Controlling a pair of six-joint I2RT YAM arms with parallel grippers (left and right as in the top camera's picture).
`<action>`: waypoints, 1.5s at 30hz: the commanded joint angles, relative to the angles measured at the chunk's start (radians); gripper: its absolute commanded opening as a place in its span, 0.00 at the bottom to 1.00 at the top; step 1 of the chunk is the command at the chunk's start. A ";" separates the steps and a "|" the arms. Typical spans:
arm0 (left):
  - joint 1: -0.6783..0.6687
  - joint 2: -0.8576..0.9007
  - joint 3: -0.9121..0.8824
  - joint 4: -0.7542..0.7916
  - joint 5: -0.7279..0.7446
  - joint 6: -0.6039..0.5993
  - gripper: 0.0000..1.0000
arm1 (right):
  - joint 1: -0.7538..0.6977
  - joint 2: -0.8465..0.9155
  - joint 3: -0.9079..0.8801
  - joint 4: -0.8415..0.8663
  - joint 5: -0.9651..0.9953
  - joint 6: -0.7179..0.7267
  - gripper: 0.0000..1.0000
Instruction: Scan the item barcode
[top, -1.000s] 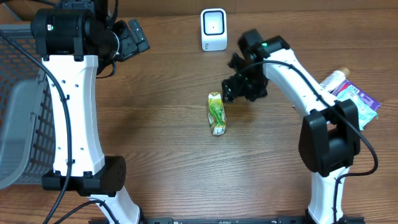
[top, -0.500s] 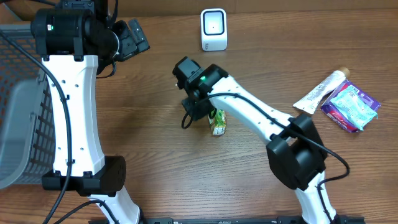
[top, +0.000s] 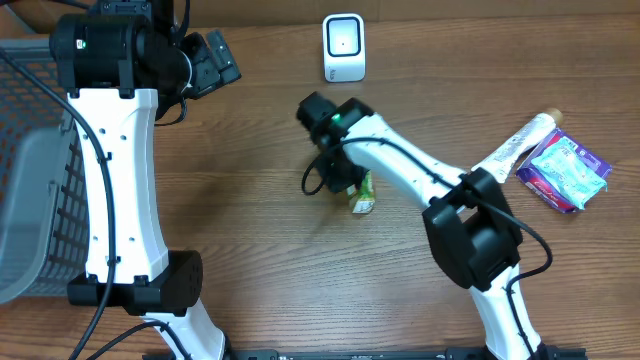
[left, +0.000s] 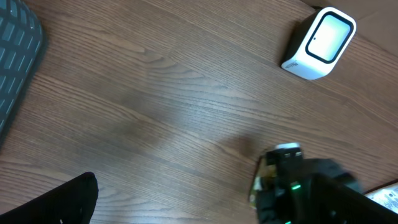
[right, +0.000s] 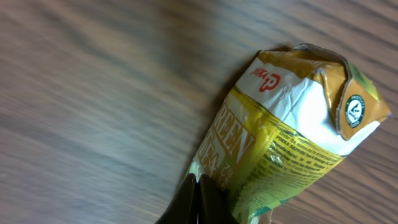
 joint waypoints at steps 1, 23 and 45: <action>0.000 0.002 -0.005 0.001 0.004 0.011 1.00 | -0.090 -0.006 0.004 -0.003 -0.051 0.003 0.04; 0.000 0.002 -0.004 0.001 0.004 0.012 1.00 | -0.172 -0.127 -0.037 0.002 0.076 0.086 0.74; 0.000 0.002 -0.004 0.001 0.004 0.011 1.00 | -0.202 -0.072 -0.188 0.159 0.130 0.116 0.62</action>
